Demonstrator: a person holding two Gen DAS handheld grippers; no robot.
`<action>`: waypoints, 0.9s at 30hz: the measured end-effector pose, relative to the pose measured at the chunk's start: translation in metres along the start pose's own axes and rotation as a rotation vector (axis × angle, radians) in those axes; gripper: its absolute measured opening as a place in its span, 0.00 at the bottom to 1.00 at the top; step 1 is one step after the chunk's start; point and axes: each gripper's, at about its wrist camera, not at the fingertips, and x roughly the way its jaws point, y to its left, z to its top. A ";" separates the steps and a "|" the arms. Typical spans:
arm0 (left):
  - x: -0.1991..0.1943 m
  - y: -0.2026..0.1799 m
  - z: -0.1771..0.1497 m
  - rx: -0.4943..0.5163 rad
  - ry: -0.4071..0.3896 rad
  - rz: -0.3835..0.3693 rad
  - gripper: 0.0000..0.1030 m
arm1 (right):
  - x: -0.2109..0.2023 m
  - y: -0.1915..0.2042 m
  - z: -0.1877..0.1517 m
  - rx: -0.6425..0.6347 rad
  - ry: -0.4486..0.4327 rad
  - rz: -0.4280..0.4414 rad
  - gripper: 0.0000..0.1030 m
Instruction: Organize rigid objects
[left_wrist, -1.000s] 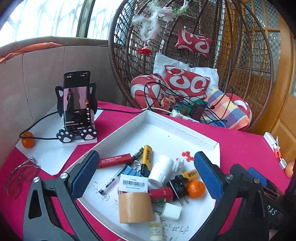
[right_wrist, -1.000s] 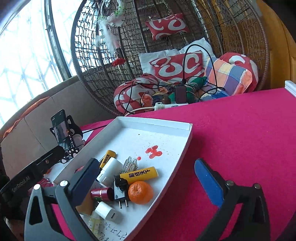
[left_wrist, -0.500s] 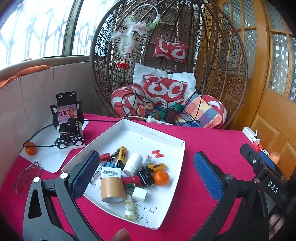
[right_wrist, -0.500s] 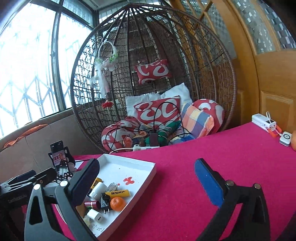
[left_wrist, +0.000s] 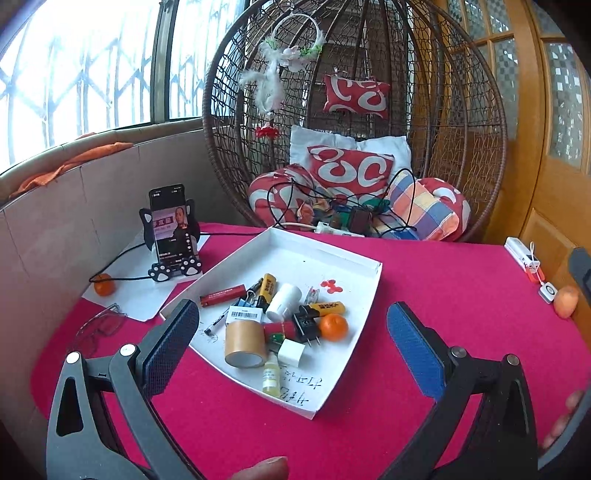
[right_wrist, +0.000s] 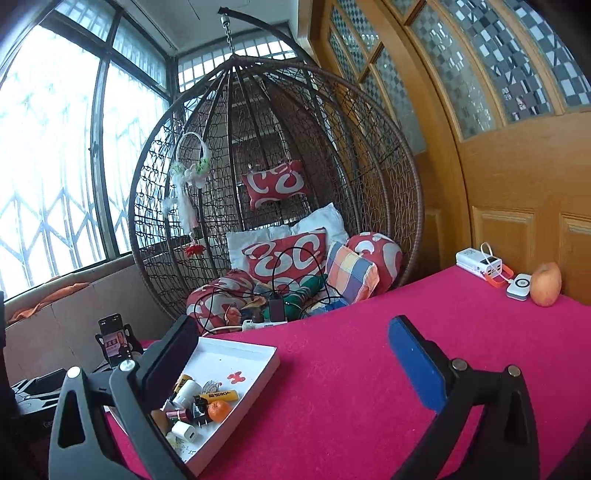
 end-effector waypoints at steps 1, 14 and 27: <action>-0.002 -0.001 0.000 0.003 0.000 0.005 1.00 | -0.007 0.001 0.001 -0.005 -0.011 0.003 1.00; -0.023 -0.002 -0.012 -0.012 0.030 0.008 1.00 | -0.044 -0.006 0.000 0.042 -0.035 0.028 1.00; -0.041 -0.011 -0.032 0.015 0.013 0.029 1.00 | -0.060 -0.020 -0.003 0.087 -0.052 -0.026 1.00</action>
